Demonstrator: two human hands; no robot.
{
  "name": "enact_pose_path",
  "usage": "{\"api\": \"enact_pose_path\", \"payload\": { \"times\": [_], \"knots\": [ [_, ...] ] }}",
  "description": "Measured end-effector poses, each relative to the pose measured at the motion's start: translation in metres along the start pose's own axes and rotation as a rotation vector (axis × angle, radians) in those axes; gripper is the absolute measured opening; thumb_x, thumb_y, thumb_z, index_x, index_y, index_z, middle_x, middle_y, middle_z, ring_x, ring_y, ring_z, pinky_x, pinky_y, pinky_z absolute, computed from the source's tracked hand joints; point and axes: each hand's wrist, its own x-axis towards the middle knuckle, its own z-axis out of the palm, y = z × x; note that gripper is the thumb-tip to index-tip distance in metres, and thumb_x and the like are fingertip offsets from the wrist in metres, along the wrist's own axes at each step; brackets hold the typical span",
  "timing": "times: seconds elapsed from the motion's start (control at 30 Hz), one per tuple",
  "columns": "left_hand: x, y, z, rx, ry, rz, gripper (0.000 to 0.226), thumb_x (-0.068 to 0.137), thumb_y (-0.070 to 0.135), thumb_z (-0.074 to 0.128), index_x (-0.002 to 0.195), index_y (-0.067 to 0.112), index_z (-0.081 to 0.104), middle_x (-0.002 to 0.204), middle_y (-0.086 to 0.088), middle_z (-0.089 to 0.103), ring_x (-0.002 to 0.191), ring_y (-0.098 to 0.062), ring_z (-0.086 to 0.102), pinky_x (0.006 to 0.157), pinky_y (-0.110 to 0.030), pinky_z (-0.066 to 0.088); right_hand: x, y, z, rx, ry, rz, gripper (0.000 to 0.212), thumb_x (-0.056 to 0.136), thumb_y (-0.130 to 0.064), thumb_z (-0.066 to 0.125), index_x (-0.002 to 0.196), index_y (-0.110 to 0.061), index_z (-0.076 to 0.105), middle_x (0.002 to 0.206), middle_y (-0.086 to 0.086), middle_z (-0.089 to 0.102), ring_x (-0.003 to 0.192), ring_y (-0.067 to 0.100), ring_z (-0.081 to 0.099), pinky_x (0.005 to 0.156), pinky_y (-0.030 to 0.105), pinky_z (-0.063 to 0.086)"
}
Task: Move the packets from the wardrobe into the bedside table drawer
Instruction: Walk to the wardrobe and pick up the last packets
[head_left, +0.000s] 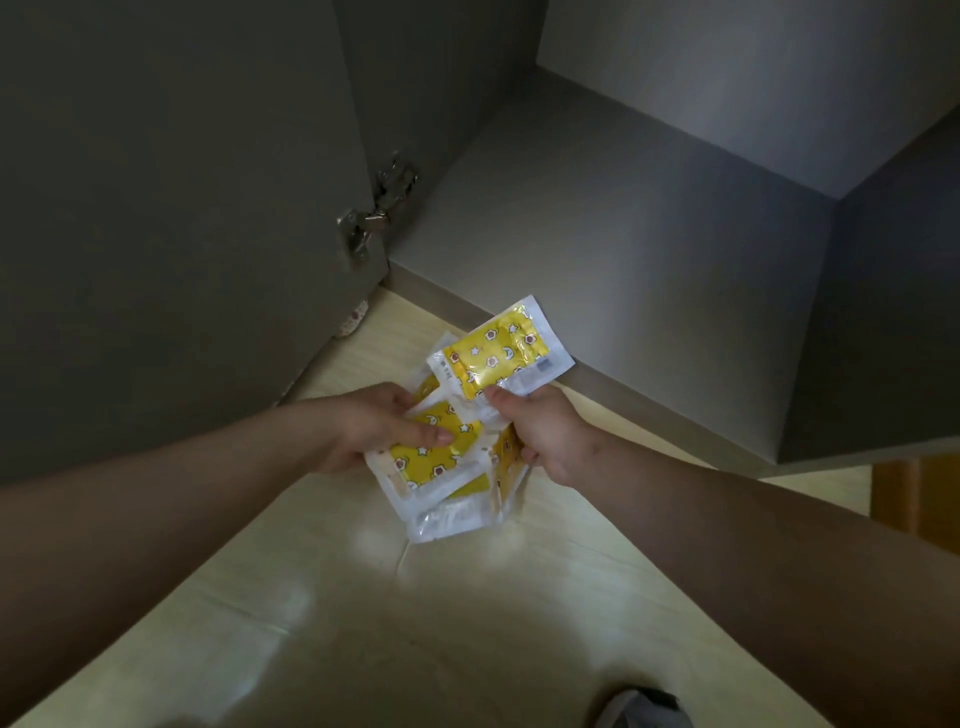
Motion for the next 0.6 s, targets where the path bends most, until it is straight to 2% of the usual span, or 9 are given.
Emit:
{"api": "enact_pose_path", "payload": {
  "times": [0.1, 0.23, 0.33, 0.4, 0.47, 0.53, 0.6],
  "knots": [
    [-0.002, 0.000, -0.005, 0.046, -0.121, -0.058, 0.022, 0.083, 0.013, 0.067, 0.105, 0.008, 0.066, 0.086, -0.004, 0.074, 0.071, -0.015, 0.071, 0.065, -0.025, 0.059, -0.003, -0.001, -0.002, 0.018, -0.003, -0.018, 0.023, 0.095, -0.019, 0.055, 0.073, -0.021, 0.052, 0.049, -0.010, 0.056, 0.028, -0.005, 0.044, 0.032, 0.008, 0.031],
    [-0.004, 0.003, -0.018, 0.123, -0.082, -0.039, 0.011, 0.083, 0.013, 0.068, 0.094, 0.010, 0.069, 0.084, -0.005, 0.074, 0.071, -0.017, 0.071, 0.074, -0.031, 0.058, -0.002, -0.001, -0.013, 0.018, 0.052, -0.022, 0.023, 0.095, -0.019, 0.057, 0.072, -0.020, 0.052, 0.063, -0.005, 0.053, 0.028, -0.004, 0.045, 0.033, 0.008, 0.033],
    [-0.009, 0.006, -0.029, 0.066, -0.087, 0.026, 0.015, 0.078, 0.014, 0.070, 0.093, 0.011, 0.067, 0.081, -0.004, 0.074, 0.068, -0.015, 0.071, 0.067, -0.029, 0.059, -0.005, -0.001, -0.020, -0.008, 0.048, -0.037, 0.024, 0.096, -0.015, 0.054, 0.073, -0.020, 0.050, 0.064, -0.004, 0.051, 0.027, -0.005, 0.043, 0.032, 0.009, 0.032],
    [-0.011, 0.004, -0.030, -0.034, -0.101, 0.096, 0.023, 0.075, 0.018, 0.072, 0.096, 0.012, 0.065, 0.082, -0.003, 0.074, 0.068, -0.014, 0.071, 0.064, -0.027, 0.059, -0.005, 0.002, -0.023, -0.031, 0.038, -0.048, 0.028, 0.096, -0.010, 0.051, 0.071, -0.021, 0.047, 0.061, -0.004, 0.048, 0.030, 0.001, 0.045, 0.032, 0.010, 0.030],
    [-0.009, 0.003, -0.027, -0.261, -0.052, 0.178, 0.019, 0.081, 0.021, 0.061, 0.098, 0.014, 0.063, 0.081, -0.002, 0.074, 0.068, -0.013, 0.071, 0.061, -0.026, 0.059, -0.003, 0.005, -0.023, -0.126, 0.020, -0.067, 0.028, 0.094, -0.009, 0.050, 0.070, -0.022, 0.046, 0.062, -0.002, 0.045, 0.043, 0.012, 0.041, 0.038, 0.015, 0.024],
    [-0.004, 0.004, -0.024, -0.489, 0.015, 0.238, 0.020, 0.090, 0.024, 0.051, 0.104, 0.015, 0.062, 0.084, -0.001, 0.074, 0.070, -0.011, 0.071, 0.059, -0.024, 0.058, -0.002, 0.007, -0.022, -0.172, -0.007, -0.064, 0.020, 0.093, -0.013, 0.055, 0.077, -0.023, 0.051, 0.071, 0.000, 0.049, 0.056, 0.014, 0.040, 0.045, 0.020, 0.024],
    [-0.001, 0.005, -0.020, -0.573, 0.064, 0.262, 0.023, 0.092, 0.026, 0.050, 0.108, 0.016, 0.061, 0.088, 0.000, 0.073, 0.072, -0.010, 0.071, 0.058, -0.024, 0.057, 0.000, 0.008, -0.019, -0.141, -0.052, -0.058, 0.012, 0.092, -0.016, 0.058, 0.083, -0.023, 0.054, 0.076, -0.002, 0.056, 0.062, 0.013, 0.046, 0.044, 0.019, 0.027]
  ]
}}
